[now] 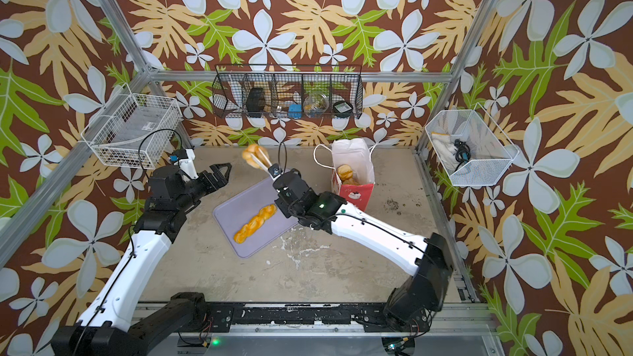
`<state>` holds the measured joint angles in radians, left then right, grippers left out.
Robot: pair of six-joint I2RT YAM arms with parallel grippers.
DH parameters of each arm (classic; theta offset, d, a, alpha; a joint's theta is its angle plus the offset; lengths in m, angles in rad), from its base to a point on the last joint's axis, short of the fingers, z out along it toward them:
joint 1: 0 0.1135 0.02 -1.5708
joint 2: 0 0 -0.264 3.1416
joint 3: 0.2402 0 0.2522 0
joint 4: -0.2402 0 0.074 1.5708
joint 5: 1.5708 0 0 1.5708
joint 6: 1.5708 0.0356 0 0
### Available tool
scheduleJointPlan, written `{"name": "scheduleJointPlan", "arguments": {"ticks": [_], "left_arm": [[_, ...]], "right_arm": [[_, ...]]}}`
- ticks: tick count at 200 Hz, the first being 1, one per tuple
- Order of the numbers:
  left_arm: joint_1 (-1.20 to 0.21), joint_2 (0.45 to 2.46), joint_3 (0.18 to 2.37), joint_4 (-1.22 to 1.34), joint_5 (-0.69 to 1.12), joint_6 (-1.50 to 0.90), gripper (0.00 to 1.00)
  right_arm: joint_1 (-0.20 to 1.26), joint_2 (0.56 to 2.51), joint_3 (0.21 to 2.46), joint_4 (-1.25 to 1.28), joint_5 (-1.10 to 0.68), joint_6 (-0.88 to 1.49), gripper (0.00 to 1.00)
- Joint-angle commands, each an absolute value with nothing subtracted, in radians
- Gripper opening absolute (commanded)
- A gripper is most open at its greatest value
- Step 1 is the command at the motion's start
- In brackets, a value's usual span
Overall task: Pack bread into a paper bag
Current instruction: Pick up the fake bread from the plate, then place the fake bread in the paper bag.
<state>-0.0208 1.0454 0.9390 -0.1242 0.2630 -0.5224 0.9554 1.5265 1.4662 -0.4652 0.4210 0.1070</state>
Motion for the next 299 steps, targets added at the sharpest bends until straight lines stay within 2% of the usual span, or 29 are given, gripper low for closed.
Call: {"name": "scheduleJointPlan", "arguments": {"ticks": [1, 21, 61, 105, 150, 165, 185, 203, 219, 252, 260, 275, 279, 288, 299], "left_arm": [[-0.020, 1.048, 0.946, -0.118, 0.264, -0.521, 1.00], [-0.020, 1.051, 0.946, -0.116, 0.259, -0.521, 1.00], [-0.020, 1.060, 0.945, -0.102, 0.262, -0.530, 1.00], [-0.020, 1.067, 0.943, -0.090, 0.268, -0.543, 1.00], [-0.020, 1.072, 0.942, -0.089, 0.274, -0.545, 1.00], [-0.020, 1.073, 0.942, -0.089, 0.275, -0.546, 1.00], [-0.020, 1.073, 0.942, -0.089, 0.276, -0.547, 1.00], [-0.020, 1.073, 0.941, -0.089, 0.276, -0.549, 1.00], [-0.020, 1.072, 0.942, -0.089, 0.276, -0.549, 1.00], [-0.020, 1.070, 0.942, -0.092, 0.272, -0.547, 1.00], [-0.020, 1.068, 0.941, -0.092, 0.270, -0.546, 1.00], [-0.020, 1.070, 0.941, -0.092, 0.269, -0.543, 1.00], [-0.020, 1.069, 0.942, -0.092, 0.270, -0.544, 1.00], [-0.020, 1.069, 0.943, -0.092, 0.270, -0.543, 1.00], [-0.019, 1.070, 0.943, -0.092, 0.269, -0.543, 1.00]], "right_arm": [[0.953, 1.409, 1.460, -0.465, 0.684, 0.132, 0.00], [0.951, 1.285, 1.434, -0.492, 0.810, 0.135, 0.00], [0.937, 1.112, 1.329, -0.614, 0.925, 0.217, 0.00], [0.888, 1.021, 1.166, -0.716, 0.854, 0.382, 0.00], [0.845, 1.025, 1.053, -0.751, 0.821, 0.446, 0.00], [0.836, 1.023, 1.035, -0.744, 0.812, 0.445, 0.09], [0.835, 1.019, 1.030, -0.733, 0.820, 0.437, 0.34], [0.834, 1.013, 1.035, -0.722, 0.825, 0.423, 0.47], [0.831, 1.005, 1.040, -0.711, 0.831, 0.410, 0.53], [0.824, 1.000, 1.062, -0.700, 0.850, 0.382, 0.56], [0.824, 0.998, 1.069, -0.694, 0.850, 0.367, 0.54], [0.824, 0.988, 1.091, -0.654, 0.827, 0.316, 0.38], [0.824, 0.985, 1.101, -0.640, 0.814, 0.298, 0.30], [0.824, 0.987, 1.136, -0.625, 0.776, 0.266, 0.00], [0.825, 1.009, 1.204, -0.634, 0.688, 0.230, 0.00]]}}
